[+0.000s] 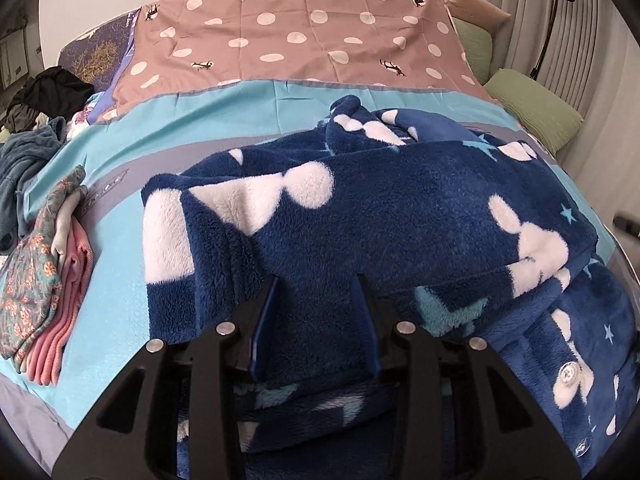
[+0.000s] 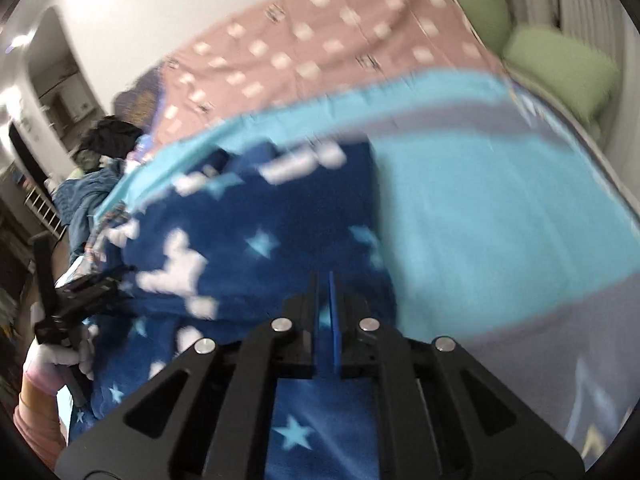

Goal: Fold small clothes

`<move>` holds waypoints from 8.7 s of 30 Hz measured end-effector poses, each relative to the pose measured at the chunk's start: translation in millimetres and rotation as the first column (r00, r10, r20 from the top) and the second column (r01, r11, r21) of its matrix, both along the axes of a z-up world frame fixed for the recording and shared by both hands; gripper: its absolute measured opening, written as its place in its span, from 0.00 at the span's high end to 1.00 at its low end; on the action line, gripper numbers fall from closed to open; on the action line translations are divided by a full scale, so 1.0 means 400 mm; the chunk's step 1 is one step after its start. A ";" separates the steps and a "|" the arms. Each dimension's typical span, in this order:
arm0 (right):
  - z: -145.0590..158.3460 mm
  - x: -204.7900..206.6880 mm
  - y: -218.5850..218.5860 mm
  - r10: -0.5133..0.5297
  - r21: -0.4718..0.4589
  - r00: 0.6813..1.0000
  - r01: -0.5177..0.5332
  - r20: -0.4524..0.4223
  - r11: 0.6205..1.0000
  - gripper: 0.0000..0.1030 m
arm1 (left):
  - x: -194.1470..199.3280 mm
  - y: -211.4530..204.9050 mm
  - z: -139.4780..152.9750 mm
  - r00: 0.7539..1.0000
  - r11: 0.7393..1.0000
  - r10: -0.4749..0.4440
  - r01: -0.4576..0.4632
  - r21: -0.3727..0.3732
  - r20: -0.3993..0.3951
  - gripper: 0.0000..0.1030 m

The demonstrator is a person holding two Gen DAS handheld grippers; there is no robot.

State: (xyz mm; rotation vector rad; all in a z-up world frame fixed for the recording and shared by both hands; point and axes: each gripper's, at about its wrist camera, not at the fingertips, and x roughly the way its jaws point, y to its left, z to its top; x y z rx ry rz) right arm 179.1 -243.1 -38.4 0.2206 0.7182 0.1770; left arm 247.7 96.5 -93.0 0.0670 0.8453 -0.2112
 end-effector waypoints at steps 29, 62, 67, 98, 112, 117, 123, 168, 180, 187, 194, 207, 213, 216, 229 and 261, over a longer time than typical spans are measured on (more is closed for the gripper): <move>-0.116 0.545 0.142 0.132 0.067 0.952 -0.118 -0.278 0.991 0.35 | 0.414 -0.086 0.009 0.975 0.974 -0.064 0.015 -0.225 -0.212 0.75; -0.150 0.556 0.233 0.130 0.039 0.975 -0.125 -0.182 0.991 0.84 | 0.437 -0.095 -0.017 0.983 0.980 -0.046 0.011 -0.197 -0.177 0.81; -0.102 0.514 0.199 0.118 0.060 0.977 -0.109 -0.176 0.992 0.78 | 0.376 -0.076 0.052 0.993 0.977 -0.025 0.000 -0.211 -0.117 0.80; -0.180 -0.586 -0.216 -0.026 0.171 0.992 0.048 -0.127 0.984 0.14 | -0.750 0.133 -0.008 0.995 0.934 -0.051 0.019 -0.357 -0.081 0.18; -0.079 -0.805 -0.088 0.123 0.086 0.985 -0.134 0.120 0.987 0.25 | -0.916 0.075 0.084 0.999 0.955 0.004 0.012 -0.296 0.054 0.18; -0.078 -0.842 0.134 0.454 -0.041 0.876 -0.454 0.164 0.890 0.39 | -0.962 -0.039 0.150 0.977 0.943 -0.143 0.184 -0.278 0.160 0.18; -0.134 -0.849 0.242 0.540 -0.228 0.836 -0.510 0.097 0.829 0.49 | -0.973 -0.220 0.078 0.926 0.896 -0.362 0.377 -0.233 0.108 0.18; -0.155 -0.705 0.162 0.574 0.355 0.814 -0.564 0.088 0.746 0.49 | -0.980 -0.204 0.101 0.903 0.872 -0.413 0.430 -0.234 0.118 0.44; -0.161 -0.703 0.188 0.529 0.153 0.844 -0.513 -0.090 0.845 0.93 | -0.928 0.103 -0.009 0.998 0.916 0.025 -0.044 -0.399 -0.053 0.34; -0.094 -0.778 0.064 0.399 0.162 0.914 -0.407 0.079 0.899 0.53 | -0.937 0.070 -0.024 0.999 0.906 -0.035 0.021 -0.424 -0.025 0.28; -0.137 -0.816 -0.166 0.059 0.115 0.998 -0.060 0.012 0.992 0.35 | -0.916 0.061 -0.035 0.999 0.869 -0.041 0.023 -0.495 -0.024 0.16; -0.242 -0.730 -0.206 0.265 0.469 0.962 -0.202 -0.071 0.860 0.33 | -0.870 0.053 -0.052 0.983 0.801 -0.175 0.110 -0.588 -0.055 0.25; -0.231 -0.703 -0.170 0.297 0.472 0.950 -0.216 -0.102 0.855 0.56 | -0.849 0.038 -0.051 0.980 0.786 -0.188 0.112 -0.608 -0.062 0.48; -0.254 -0.722 -0.204 0.286 0.546 0.951 -0.177 -0.120 0.819 0.84 | -0.861 0.058 -0.069 0.980 0.765 -0.170 0.067 -0.641 -0.101 0.84; -0.013 -0.816 -0.228 0.272 0.588 0.934 -0.358 0.233 0.725 0.91 | -0.967 0.052 0.200 0.960 0.740 -0.136 0.263 -0.619 0.245 0.89; 0.261 -0.324 -0.200 0.193 0.424 0.897 -0.366 0.398 0.828 0.87 | -0.504 0.080 0.445 0.927 0.849 -0.038 0.227 -0.478 0.372 0.89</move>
